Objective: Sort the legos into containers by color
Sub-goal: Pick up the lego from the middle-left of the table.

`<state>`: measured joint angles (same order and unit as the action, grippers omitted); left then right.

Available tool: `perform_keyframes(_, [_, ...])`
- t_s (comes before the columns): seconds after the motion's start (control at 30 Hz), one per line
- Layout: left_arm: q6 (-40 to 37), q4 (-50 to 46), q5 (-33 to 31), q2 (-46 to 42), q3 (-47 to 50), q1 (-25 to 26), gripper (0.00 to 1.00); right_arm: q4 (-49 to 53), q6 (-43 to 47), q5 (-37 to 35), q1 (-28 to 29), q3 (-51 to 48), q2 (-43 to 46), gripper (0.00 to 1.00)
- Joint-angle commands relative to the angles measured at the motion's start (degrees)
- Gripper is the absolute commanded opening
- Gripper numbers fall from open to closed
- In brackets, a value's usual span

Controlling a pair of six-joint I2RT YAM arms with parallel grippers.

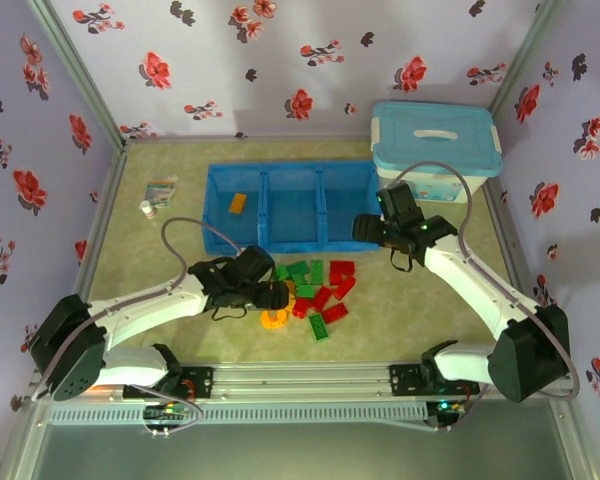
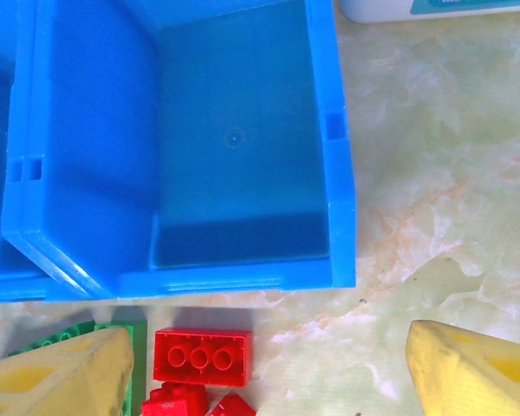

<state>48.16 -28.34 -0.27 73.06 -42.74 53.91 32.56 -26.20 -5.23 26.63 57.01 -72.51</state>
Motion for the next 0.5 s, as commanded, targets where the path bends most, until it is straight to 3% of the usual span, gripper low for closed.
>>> perform_keyframes(0.0, [2.86, -1.92, -2.01, 0.38, 1.47, 2.07, 0.82, 0.58, -1.13, 1.00, 0.74, -0.62, 1.39, 0.84])
perform_keyframes(0.47, [1.32, -1.99, -1.66, 8.31, -1.69, 6.55, 0.80, -0.63, -2.19, 1.04, 1.05, -3.70, 3.21, 0.85])
